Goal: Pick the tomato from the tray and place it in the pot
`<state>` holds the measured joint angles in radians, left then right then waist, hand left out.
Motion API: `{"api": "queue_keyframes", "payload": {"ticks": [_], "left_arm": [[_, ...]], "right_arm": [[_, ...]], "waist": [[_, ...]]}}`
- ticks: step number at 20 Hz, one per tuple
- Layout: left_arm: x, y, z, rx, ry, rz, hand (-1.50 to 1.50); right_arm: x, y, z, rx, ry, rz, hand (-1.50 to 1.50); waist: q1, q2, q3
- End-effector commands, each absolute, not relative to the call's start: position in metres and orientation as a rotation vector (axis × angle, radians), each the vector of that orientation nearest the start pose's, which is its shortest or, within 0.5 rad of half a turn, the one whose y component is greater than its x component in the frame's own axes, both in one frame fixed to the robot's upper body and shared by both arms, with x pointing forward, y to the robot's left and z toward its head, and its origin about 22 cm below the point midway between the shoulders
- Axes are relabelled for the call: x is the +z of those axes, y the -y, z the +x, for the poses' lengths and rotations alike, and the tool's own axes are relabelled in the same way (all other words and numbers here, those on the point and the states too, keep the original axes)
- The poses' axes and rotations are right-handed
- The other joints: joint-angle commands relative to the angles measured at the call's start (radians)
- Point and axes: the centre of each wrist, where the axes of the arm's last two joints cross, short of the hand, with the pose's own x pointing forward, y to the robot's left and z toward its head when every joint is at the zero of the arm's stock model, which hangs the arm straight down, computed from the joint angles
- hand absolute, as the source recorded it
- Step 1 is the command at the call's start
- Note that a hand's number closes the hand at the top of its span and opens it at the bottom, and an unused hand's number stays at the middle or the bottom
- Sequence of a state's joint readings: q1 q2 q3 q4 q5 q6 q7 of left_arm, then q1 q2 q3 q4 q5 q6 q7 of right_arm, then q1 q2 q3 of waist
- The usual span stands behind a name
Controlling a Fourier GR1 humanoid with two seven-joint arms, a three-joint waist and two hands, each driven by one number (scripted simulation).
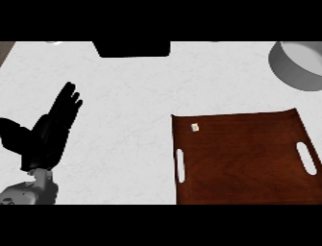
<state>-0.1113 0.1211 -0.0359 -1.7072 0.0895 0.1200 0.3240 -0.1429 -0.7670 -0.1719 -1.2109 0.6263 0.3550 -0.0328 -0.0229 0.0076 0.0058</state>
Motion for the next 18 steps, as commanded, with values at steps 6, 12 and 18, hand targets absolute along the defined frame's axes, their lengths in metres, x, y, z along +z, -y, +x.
{"api": "queue_keyframes", "payload": {"ticks": [6,12,18], "left_arm": [[0.061,-0.224,0.259,-0.017,1.481,0.0,0.0],[0.053,-0.224,0.268,-0.019,1.487,-0.005,0.0],[0.063,-0.227,0.273,-0.028,1.466,0.014,0.0]], "right_arm": [[0.162,0.588,0.207,0.815,1.156,-1.134,1.5],[0.213,0.616,0.194,0.78,1.382,-1.167,1.5],[0.239,0.61,0.211,0.763,1.656,-1.1,1.5]], "waist": [[0.042,0.001,0.001],[0.038,0.001,-0.003],[0.038,-0.004,-0.005]]}}
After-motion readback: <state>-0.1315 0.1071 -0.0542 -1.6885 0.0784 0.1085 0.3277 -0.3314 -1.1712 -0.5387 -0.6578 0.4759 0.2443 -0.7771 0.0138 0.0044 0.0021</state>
